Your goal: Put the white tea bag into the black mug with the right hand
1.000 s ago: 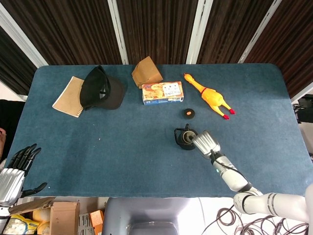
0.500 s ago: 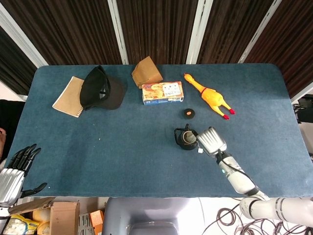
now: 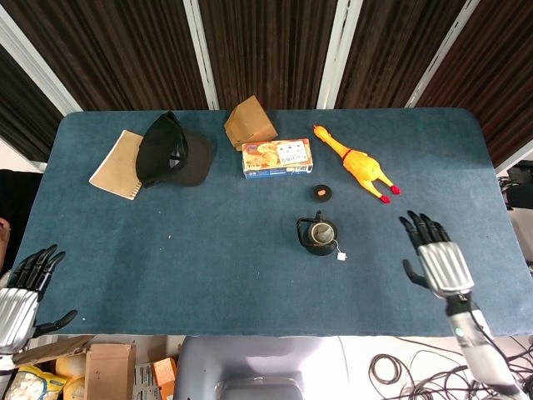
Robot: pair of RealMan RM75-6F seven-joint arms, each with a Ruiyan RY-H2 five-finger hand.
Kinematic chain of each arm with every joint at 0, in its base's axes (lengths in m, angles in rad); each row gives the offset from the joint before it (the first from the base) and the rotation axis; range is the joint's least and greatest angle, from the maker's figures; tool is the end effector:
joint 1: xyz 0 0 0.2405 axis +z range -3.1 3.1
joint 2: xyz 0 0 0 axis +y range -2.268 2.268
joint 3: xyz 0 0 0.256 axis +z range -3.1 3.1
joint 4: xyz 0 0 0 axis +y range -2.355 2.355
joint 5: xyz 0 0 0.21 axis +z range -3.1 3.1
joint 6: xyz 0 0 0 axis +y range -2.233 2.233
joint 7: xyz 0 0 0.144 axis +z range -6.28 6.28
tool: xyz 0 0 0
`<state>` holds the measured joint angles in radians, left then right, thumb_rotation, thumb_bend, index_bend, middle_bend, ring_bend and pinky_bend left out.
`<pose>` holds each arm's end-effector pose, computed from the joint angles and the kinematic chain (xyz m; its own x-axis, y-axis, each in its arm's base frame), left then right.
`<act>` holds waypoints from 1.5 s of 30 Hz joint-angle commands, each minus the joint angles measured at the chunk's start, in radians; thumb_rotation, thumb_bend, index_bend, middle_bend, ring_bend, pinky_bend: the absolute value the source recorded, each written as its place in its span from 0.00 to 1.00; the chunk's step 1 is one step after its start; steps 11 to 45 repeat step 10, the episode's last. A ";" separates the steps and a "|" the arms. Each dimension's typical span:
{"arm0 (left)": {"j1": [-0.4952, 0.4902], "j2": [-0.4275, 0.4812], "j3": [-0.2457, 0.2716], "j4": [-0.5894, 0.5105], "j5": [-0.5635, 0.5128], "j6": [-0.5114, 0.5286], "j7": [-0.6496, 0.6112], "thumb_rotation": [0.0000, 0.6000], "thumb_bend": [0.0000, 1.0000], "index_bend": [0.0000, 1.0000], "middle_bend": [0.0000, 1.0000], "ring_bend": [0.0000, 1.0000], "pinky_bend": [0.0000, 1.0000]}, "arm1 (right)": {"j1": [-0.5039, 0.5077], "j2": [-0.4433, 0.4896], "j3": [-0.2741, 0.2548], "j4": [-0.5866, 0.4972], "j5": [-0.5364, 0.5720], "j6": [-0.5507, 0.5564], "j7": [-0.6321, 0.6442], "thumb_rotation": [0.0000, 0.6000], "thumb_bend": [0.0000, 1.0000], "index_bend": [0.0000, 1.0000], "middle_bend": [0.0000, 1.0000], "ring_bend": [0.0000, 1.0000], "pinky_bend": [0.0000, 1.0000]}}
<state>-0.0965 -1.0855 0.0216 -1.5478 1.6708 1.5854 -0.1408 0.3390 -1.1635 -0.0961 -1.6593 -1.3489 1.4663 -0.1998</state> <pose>-0.3016 0.1686 0.1686 0.3588 -0.0136 0.9333 0.9159 -0.1874 -0.3549 -0.2820 -0.2238 0.1268 0.5135 -0.0706 0.8552 -0.8563 -0.1070 0.5053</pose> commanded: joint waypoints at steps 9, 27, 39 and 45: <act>-0.002 0.000 0.009 -0.019 0.002 -0.025 0.047 1.00 0.03 0.00 0.00 0.00 0.10 | -0.121 0.018 -0.008 0.073 -0.096 0.078 0.097 1.00 0.36 0.00 0.00 0.00 0.03; -0.003 0.000 0.011 -0.021 0.003 -0.029 0.051 1.00 0.03 0.00 0.00 0.00 0.10 | -0.123 0.020 -0.007 0.074 -0.103 0.070 0.102 1.00 0.36 0.00 0.00 0.00 0.02; -0.003 0.000 0.011 -0.021 0.003 -0.029 0.051 1.00 0.03 0.00 0.00 0.00 0.10 | -0.123 0.020 -0.007 0.074 -0.103 0.070 0.102 1.00 0.36 0.00 0.00 0.00 0.02; -0.003 0.000 0.011 -0.021 0.003 -0.029 0.051 1.00 0.03 0.00 0.00 0.00 0.10 | -0.123 0.020 -0.007 0.074 -0.103 0.070 0.102 1.00 0.36 0.00 0.00 0.00 0.02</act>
